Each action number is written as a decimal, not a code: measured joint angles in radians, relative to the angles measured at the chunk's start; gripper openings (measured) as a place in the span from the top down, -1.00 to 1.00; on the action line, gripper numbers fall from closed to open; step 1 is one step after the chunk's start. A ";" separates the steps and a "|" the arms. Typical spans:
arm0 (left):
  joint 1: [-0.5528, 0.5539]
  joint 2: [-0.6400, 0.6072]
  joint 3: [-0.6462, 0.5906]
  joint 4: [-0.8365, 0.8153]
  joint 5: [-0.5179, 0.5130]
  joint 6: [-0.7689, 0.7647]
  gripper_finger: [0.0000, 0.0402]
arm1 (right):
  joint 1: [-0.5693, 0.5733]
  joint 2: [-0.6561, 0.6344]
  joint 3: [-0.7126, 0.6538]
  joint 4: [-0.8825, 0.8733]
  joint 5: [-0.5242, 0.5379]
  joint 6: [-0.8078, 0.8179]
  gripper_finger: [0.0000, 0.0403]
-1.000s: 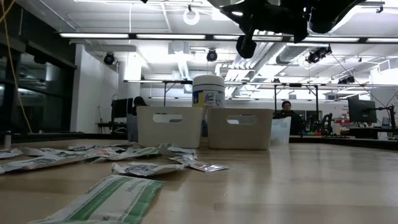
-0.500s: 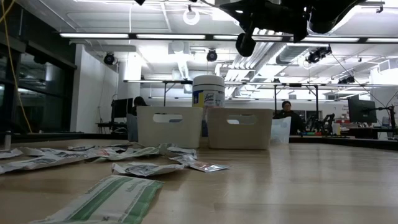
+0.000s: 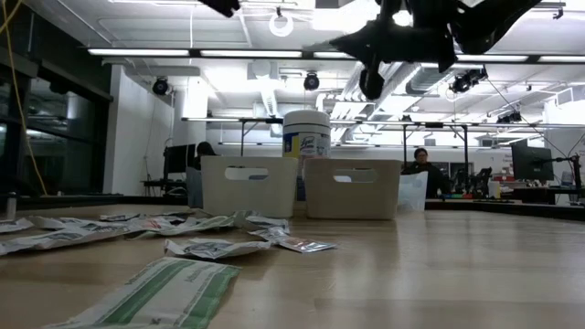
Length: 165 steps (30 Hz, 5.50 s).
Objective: Pick & Place First Aid Supplies
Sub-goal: Put the band aid into the transparent bin
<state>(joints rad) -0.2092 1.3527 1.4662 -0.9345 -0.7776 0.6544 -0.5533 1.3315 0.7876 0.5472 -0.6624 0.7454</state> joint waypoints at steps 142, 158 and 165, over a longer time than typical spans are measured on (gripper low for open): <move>0.000 0.105 -0.865 0.934 0.489 0.026 0.45 | -0.315 -0.187 0.000 -0.818 0.371 -0.343 0.06; 0.000 0.105 -0.865 0.939 0.479 0.081 0.03 | -0.315 -0.187 0.000 -0.820 0.367 -0.335 0.06; 0.000 0.105 -0.865 0.939 0.475 0.102 0.02 | -0.315 -0.187 0.000 -0.820 0.367 -0.334 0.06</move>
<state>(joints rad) -0.2092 1.4578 0.6010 0.0048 -0.3031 0.7567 -0.8680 1.1442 0.7879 -0.2726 -0.2958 0.4110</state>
